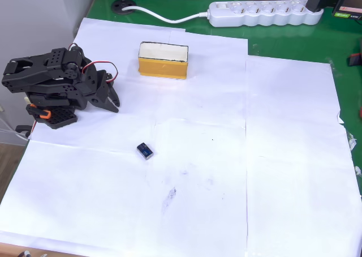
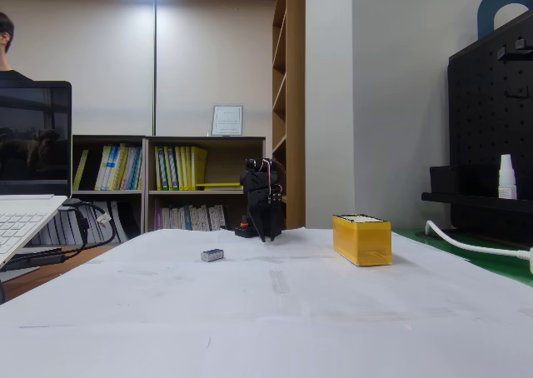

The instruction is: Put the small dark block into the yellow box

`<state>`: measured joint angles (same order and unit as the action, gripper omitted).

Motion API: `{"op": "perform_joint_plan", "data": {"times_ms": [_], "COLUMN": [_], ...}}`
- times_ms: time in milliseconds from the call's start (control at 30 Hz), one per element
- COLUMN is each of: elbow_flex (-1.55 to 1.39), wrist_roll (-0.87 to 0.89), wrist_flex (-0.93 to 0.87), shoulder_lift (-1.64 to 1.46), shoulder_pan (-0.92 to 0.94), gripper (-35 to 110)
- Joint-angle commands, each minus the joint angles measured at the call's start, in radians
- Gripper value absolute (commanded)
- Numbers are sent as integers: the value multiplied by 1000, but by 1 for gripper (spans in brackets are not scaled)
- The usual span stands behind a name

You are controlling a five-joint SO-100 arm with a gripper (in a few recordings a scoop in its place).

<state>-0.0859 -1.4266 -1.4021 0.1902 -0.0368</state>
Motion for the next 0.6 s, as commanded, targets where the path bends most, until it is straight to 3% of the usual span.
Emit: {"op": "perform_joint_plan", "data": {"times_ms": [0, 133, 367, 567], "elbow_flex": [-48, -218, -684, -1118], "wrist_roll": [-11, 63, 160, 287], "wrist_flex": [17, 138, 147, 12], "shoulder_lift": [-40, -262, -792, -1198], "shoulder_pan": [-6, 6, 40, 123], "gripper": [0, 1, 1, 11]}}
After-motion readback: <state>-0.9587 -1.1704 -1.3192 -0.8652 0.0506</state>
